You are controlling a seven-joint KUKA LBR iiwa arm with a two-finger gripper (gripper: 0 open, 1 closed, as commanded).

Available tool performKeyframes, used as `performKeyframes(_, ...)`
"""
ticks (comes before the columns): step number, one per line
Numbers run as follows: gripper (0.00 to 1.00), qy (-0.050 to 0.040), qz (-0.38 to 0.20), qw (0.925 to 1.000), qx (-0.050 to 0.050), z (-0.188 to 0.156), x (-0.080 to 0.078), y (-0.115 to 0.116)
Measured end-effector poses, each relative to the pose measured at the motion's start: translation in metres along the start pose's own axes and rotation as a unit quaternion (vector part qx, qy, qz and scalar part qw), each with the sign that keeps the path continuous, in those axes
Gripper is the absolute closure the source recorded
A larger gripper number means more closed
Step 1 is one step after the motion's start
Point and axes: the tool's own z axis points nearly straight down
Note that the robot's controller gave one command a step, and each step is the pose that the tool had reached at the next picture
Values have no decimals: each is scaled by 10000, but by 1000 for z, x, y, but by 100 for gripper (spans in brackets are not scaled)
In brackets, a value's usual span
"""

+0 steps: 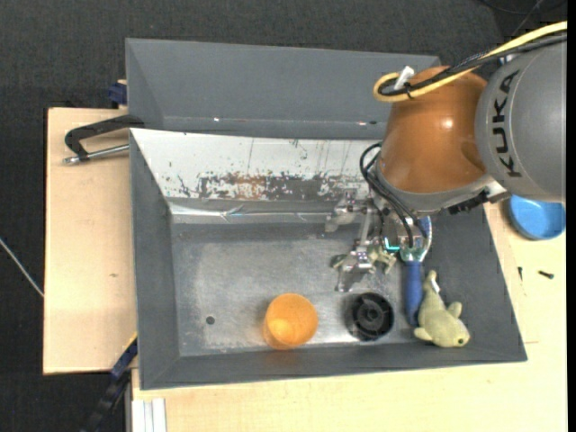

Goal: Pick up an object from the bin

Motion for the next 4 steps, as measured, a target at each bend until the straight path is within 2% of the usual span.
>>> performKeyframes(1, 0, -86, -305, 9995, -1, 80, 26, 31)
performKeyframes(2, 0, -72, -1548, 9879, -12, 78, 21, 126)
performKeyframes(3, 0, -27, -2369, 9715, 3, 102, 38, 155)
performKeyframes(4, 100, -37, -2356, 9718, 7, 101, 37, 153)
